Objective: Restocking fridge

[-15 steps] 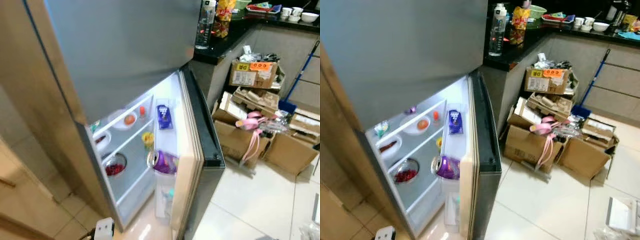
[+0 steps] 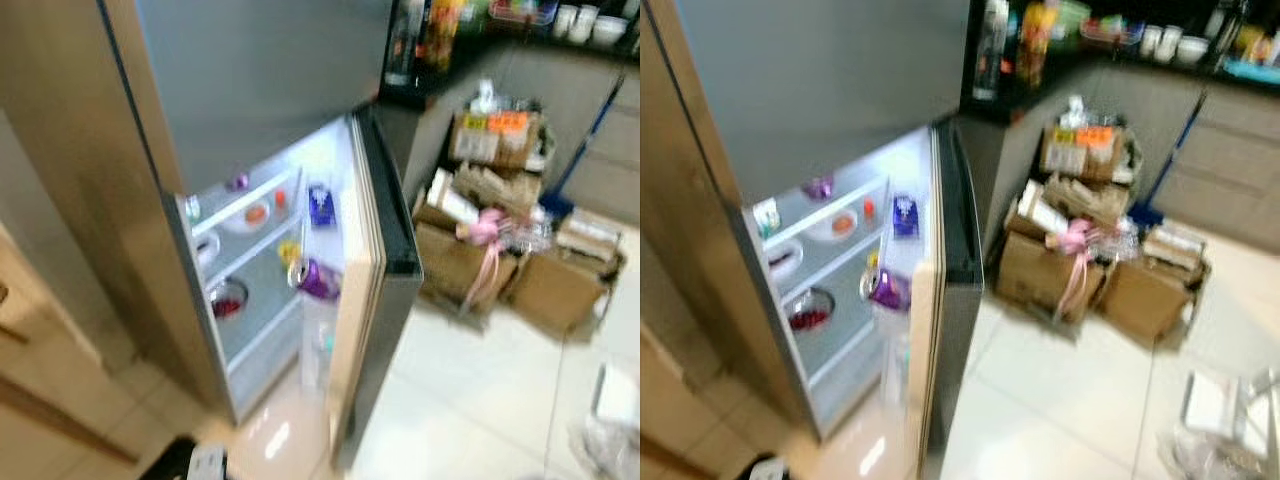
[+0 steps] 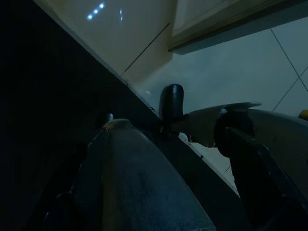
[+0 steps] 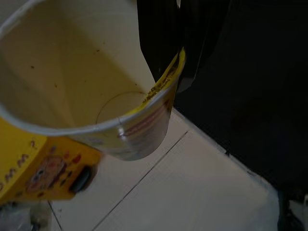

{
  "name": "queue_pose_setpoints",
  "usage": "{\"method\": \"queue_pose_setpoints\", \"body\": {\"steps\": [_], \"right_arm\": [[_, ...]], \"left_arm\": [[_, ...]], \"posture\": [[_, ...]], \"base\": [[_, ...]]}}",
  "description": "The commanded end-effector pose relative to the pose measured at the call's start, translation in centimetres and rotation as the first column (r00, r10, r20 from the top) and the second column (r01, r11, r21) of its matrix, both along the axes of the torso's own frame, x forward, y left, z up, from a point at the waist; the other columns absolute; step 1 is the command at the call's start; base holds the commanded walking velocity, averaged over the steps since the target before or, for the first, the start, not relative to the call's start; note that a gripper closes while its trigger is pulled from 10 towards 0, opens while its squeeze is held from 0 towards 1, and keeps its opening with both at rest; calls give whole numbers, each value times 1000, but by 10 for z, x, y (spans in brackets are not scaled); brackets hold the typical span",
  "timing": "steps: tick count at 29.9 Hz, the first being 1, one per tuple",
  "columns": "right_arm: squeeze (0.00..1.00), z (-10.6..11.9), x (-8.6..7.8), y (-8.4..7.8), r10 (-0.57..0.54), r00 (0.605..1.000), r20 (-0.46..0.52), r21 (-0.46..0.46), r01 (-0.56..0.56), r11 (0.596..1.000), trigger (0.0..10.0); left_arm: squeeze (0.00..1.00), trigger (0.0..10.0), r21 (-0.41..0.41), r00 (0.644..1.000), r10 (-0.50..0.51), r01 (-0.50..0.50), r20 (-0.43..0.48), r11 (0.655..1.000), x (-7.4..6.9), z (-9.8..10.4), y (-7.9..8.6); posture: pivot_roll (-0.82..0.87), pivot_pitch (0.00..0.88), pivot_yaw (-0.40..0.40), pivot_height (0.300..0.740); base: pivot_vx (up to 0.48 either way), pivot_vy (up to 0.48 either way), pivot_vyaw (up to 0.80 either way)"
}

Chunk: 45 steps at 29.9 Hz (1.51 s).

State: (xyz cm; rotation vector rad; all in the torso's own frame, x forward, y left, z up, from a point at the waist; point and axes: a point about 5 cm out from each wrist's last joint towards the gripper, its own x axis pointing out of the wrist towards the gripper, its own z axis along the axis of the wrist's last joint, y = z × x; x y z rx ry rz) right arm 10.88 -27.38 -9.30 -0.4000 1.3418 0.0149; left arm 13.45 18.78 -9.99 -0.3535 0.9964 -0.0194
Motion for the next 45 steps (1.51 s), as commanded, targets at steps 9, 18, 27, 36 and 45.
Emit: {"method": "queue_pose_setpoints", "body": {"steps": [9,18,27,36,45], "right_arm": [[0,0,5,3,14,1000,17,0,-14,1000,10000],[0,0,4,5,12,1000,16,7,-12,1000,10000],[0,0,5,4,11,1000,18,8,-11,1000,10000],[0,1,7,3,9,1000,24,10,-10,1000,10000],[0,1,7,3,11,1000,20,9,-11,1000,10000]], "left_arm": [[0,10000,8,1000,-15,15,-15,1000,-3,-1,2],[0,10000,32,1000,15,-15,-9,999,-1,0,4],[0,10000,68,998,56,-58,37,996,10,4,11],[0,10000,141,912,218,-281,348,949,74,44,40],[0,10000,420,922,185,-324,340,848,75,51,64]], "posture": [[-74,0,-54,740],[-75,0,-53,740],[-74,0,-54,740],[-72,0,-56,740],[-72,0,-55,740]], "base": [[0,-472,0],[0,0,0],[0,0,0],[0,0,0],[0,0,0]]}}
